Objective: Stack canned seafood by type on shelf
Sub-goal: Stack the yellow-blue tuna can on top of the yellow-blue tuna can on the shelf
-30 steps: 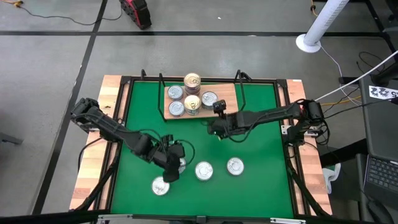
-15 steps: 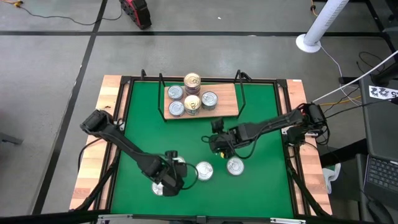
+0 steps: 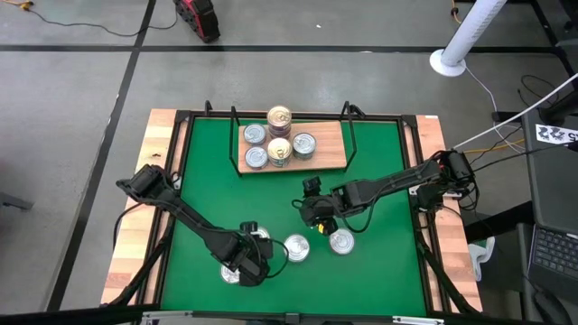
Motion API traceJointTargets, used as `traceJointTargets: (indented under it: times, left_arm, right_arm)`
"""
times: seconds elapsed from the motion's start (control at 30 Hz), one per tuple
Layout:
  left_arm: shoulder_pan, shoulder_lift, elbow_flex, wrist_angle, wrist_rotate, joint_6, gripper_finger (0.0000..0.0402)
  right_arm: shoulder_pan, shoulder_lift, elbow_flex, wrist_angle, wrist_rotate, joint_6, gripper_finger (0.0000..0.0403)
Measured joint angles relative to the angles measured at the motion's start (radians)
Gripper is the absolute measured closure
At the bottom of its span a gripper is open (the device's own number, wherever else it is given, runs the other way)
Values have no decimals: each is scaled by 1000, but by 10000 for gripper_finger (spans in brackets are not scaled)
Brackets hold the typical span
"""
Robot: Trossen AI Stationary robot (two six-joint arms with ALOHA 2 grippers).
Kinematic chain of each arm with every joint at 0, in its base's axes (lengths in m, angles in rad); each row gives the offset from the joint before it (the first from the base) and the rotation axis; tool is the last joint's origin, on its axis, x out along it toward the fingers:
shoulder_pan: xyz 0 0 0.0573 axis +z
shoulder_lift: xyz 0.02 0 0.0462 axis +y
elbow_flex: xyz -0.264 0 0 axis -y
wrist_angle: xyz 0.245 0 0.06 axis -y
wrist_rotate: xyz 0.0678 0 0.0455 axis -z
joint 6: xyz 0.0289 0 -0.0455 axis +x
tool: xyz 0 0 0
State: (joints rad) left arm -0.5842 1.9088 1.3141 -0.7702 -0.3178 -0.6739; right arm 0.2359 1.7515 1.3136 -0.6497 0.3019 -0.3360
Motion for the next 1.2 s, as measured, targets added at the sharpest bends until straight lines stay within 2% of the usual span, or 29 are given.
traceJointTargets:
  times: [0.23,0.5,0.83,1.1,1.2]
  left_arm:
    - [0,-2,-44,5,-20,-67,245]
    - [3,-2,-64,-29,-114,-79,250]
    - [54,-1,-65,-60,-144,14,336]
    - [108,-1,-65,-59,-147,27,394]
    - [129,-2,-65,-57,-147,21,397]
  right_arm:
    - [0,0,0,6,0,-1,116]
    - [0,0,0,8,-9,-1,116]
    - [0,0,0,31,-167,-2,116]
    - [0,0,0,91,-182,-1,116]
    - [0,0,0,106,-182,-13,116]
